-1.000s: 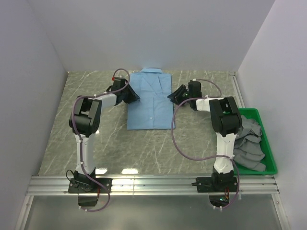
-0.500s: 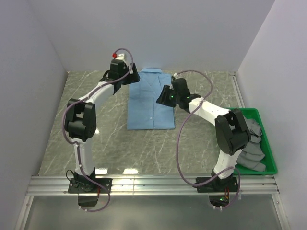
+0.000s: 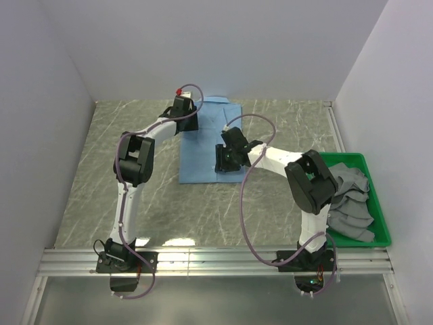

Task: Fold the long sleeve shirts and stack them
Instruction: Fold the shirt

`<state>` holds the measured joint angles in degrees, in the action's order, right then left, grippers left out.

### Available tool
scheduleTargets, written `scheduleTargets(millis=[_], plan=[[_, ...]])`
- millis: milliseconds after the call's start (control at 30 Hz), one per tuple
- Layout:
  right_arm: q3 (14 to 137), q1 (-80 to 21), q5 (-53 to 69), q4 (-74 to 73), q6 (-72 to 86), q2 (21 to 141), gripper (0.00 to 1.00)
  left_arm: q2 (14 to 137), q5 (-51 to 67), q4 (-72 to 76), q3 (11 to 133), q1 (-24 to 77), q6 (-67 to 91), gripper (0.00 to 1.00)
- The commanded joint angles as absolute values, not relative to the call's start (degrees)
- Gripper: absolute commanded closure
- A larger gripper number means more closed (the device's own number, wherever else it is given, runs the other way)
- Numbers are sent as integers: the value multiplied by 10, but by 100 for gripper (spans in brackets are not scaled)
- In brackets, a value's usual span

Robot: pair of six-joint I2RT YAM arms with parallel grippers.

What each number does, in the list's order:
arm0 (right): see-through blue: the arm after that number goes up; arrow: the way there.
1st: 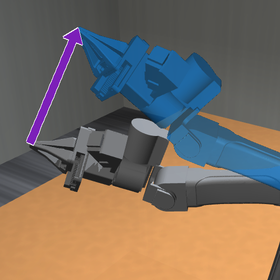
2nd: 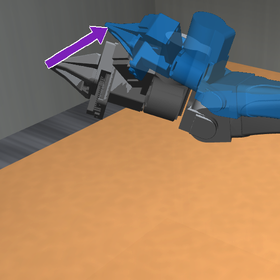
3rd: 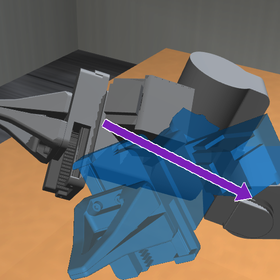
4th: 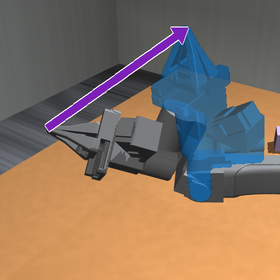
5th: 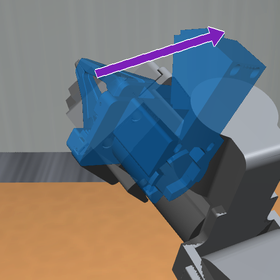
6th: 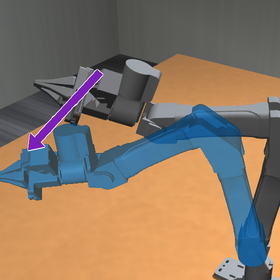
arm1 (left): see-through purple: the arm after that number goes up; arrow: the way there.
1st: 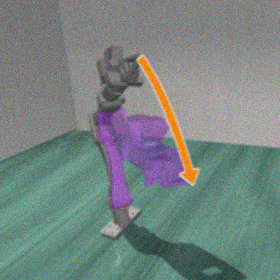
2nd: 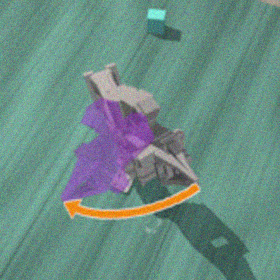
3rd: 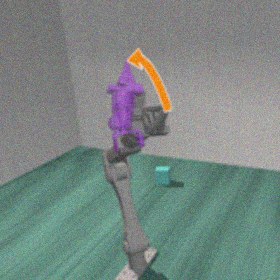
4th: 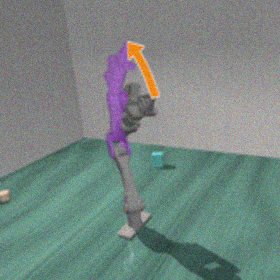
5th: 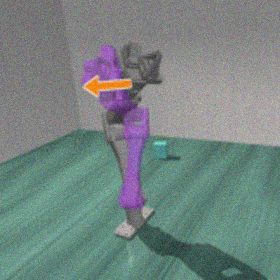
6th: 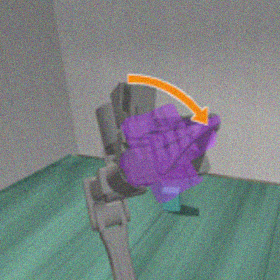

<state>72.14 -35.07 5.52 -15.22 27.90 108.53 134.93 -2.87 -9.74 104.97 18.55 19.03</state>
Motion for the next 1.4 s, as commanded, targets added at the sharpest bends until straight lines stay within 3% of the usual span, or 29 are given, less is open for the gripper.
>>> scheduleTargets(millis=[0, 300, 500, 600, 733, 833, 933, 1100, 1367], plan=[[749, -352, 32, -198, 254, 1103, 48, 1362, -96, -157, 1076, 181, 221, 47], [772, -302, 1, -286, 200, 1129, 48, 1263, -113, -243, 910, 150, 371, 50], [826, -277, -58, -305, 144, 1160, 48, 1114, -81, -236, 682, 150, 481, 54], [882, -267, -80, -299, 120, 1179, 48, 1009, -5, -163, 522, 153, 533, 57], [918, -264, -61, -292, 122, 1169, 48, 839, 54, -108, 366, 170, 591, 48], [890, -264, -40, -268, 143, 1127, 48, 750, 47, -129, 372, 181, 583, 33], [836, -264, -17, -245, 174, 1071, 48, 720, 12, -182, 436, 182, 546, 25], [732, -266, 73, -219, 231, 997, 48, 760, -75, -242, 534, 171, 481, 27], [588, -286, 196, -135, 315, 961, 51, 888, -68, -219, 586, 130, 456, 37]])
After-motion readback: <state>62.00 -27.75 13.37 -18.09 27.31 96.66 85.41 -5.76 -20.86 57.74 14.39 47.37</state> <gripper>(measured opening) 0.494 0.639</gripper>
